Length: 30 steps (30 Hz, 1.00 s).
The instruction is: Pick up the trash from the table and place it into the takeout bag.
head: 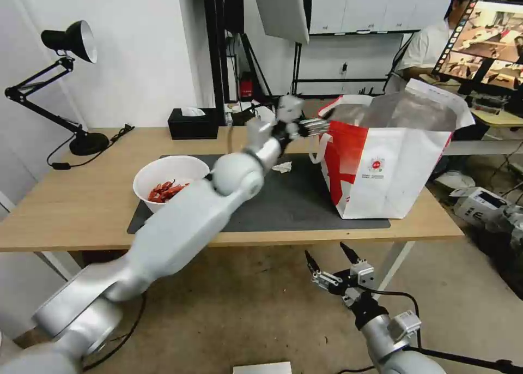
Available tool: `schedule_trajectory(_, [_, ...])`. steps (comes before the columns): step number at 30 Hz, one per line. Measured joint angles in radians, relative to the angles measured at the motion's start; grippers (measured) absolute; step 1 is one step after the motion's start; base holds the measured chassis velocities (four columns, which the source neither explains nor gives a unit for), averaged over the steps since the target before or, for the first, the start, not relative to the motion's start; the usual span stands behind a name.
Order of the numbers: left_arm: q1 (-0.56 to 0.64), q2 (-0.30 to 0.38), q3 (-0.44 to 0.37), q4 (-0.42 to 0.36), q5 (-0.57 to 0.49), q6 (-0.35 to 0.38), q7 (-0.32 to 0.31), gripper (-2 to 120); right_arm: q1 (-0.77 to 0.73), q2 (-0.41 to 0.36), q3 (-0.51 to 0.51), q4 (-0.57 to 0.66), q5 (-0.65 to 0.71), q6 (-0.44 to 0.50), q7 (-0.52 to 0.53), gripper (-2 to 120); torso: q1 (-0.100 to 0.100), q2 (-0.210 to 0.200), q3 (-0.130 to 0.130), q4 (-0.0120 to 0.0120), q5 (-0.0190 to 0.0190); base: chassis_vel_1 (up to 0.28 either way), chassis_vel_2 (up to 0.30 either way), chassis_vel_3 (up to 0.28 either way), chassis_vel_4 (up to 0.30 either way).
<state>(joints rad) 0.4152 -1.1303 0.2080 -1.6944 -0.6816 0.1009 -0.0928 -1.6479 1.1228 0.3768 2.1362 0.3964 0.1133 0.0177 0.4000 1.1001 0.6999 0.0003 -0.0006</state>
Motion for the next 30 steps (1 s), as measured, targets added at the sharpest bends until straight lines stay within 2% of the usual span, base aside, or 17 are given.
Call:
schedule_trajectory(2, [0.108, 0.055, -0.068, -0.069, 0.020, -0.002, 0.000, 100, 0.011, -0.002, 0.002, 0.000, -0.005, 0.019, 0.022, 100, 0.000, 0.000, 0.000, -0.0002, 0.0002, 0.000, 0.000, 0.000, 0.000])
schedule_trajectory(3, [0.108, 0.055, -0.068, -0.069, 0.020, -0.002, 0.000, 100, 0.011, -0.002, 0.002, 0.000, -0.005, 0.019, 0.022, 100, 0.000, 0.000, 0.000, -0.0002, 0.0002, 0.000, 0.000, 0.000, 0.000])
schedule_trajectory(5, [0.212, 0.094, -0.145, -0.128, 0.042, -0.006, 0.001, 100, 0.022, -0.002, 0.002, 0.002, -0.011, 0.034, 0.042, 100, 0.000, 0.000, 0.000, -0.0002, 0.0001, 0.000, 0.000, 0.000, 0.000])
schedule_trajectory(6, [0.212, 0.094, -0.145, -0.128, 0.042, -0.006, 0.001, 100, 0.022, -0.002, 0.002, 0.002, -0.011, 0.034, 0.042, 100, 0.000, 0.000, 0.000, -0.0002, 0.0001, 0.000, 0.000, 0.000, 0.000])
schedule_trajectory(8, [0.311, 0.118, -0.226, -0.175, 0.083, -0.017, 0.009, 100, 0.029, -0.002, 0.001, 0.004, -0.015, 0.049, 0.056, 100, 0.000, 0.000, 0.000, -0.0004, 0.0004, 0.000, 0.000, 0.000, 0.000])
schedule_trajectory(9, [0.311, 0.118, -0.226, -0.175, 0.083, -0.017, 0.009, 100, 0.029, -0.002, 0.001, 0.004, -0.015, 0.049, 0.056, 100, 0.000, 0.000, 0.000, -0.0004, 0.0004, 0.000, 0.000, 0.000, 0.000])
schedule_trajectory(12, [0.481, 0.141, -0.326, -0.234, 0.153, -0.050, 0.039, 100, 0.034, -0.003, 0.000, 0.005, -0.017, 0.066, 0.069, 100, 0.000, 0.000, 0.000, -0.0001, 0.0005, 0.000, 0.000, 0.000, 0.000])
schedule_trajectory(13, [0.481, 0.141, -0.326, -0.234, 0.153, -0.050, 0.039, 100, 0.034, -0.003, 0.000, 0.005, -0.017, 0.066, 0.069, 100, 0.000, 0.000, 0.000, -0.0001, 0.0005, 0.000, 0.000, 0.000, 0.000])
schedule_trajectory(14, [0.544, 0.141, -0.361, -0.253, 0.167, -0.060, 0.045, 100, 0.034, -0.005, 0.000, 0.005, -0.017, 0.070, 0.071, 100, 0.000, 0.000, 0.000, -0.0002, 0.0003, 0.000, 0.000, 0.000, 0.000])
schedule_trajectory(15, [0.600, 0.136, -0.398, -0.268, 0.183, -0.071, 0.049, 100, 0.034, -0.005, 0.000, 0.005, -0.017, 0.072, 0.072, 100, 0.000, 0.000, 0.000, -0.0003, 0.0005, 0.000, 0.000, 0.000, 0.000])
schedule_trajectory(16, [0.600, 0.136, -0.398, -0.268, 0.183, -0.071, 0.049, 100, 0.034, -0.005, 0.000, 0.005, -0.017, 0.072, 0.072, 100, 0.000, 0.000, 0.000, -0.0003, 0.0005, 0.000, 0.000, 0.000, 0.000])
schedule_trajectory(20, [0.819, 0.088, -0.565, -0.319, 0.238, -0.120, 0.074, 100, 0.024, -0.001, 0.002, -0.007, -0.018, 0.096, 0.072, 100, 0.000, 0.000, 0.000, -0.0004, 0.0009, 0.000, 0.000, 0.000, 0.000])
schedule_trajectory(21, [0.819, 0.088, -0.565, -0.319, 0.238, -0.120, 0.074, 100, 0.024, -0.001, 0.002, -0.007, -0.018, 0.096, 0.072, 100, 0.000, 0.000, 0.000, -0.0004, 0.0009, 0.000, 0.000, 0.000, 0.000])
schedule_trajectory(23, [0.947, 0.050, -0.650, -0.333, 0.269, -0.155, 0.101, 100, 0.013, -0.003, 0.009, -0.018, -0.019, 0.108, 0.072, 100, 0.000, 0.000, 0.000, -0.0001, 0.0001, 0.000, 0.000, 0.000, 0.000])
schedule_trajectory(24, [0.947, 0.050, -0.650, -0.333, 0.269, -0.155, 0.101, 100, 0.013, -0.003, 0.009, -0.018, -0.019, 0.108, 0.072, 100, 0.000, 0.000, 0.000, -0.0001, 0.0001, 0.000, 0.000, 0.000, 0.000])
schedule_trajectory(27, [1.078, 0.002, -0.744, -0.341, 0.297, -0.204, 0.141, 100, -0.004, -0.004, 0.015, -0.038, -0.020, 0.125, 0.071, 100, 0.000, 0.000, 0.000, -0.0002, 0.0004, 0.000, 0.000, 0.000, 0.000])
schedule_trajectory(30, [1.127, -0.023, -0.780, -0.337, 0.302, -0.229, 0.163, 100, -0.012, -0.004, 0.016, -0.053, -0.020, 0.134, 0.070, 100, 0.000, 0.000, 0.000, -0.0002, 0.0009, 0.000, 0.000, 0.000, 0.000])
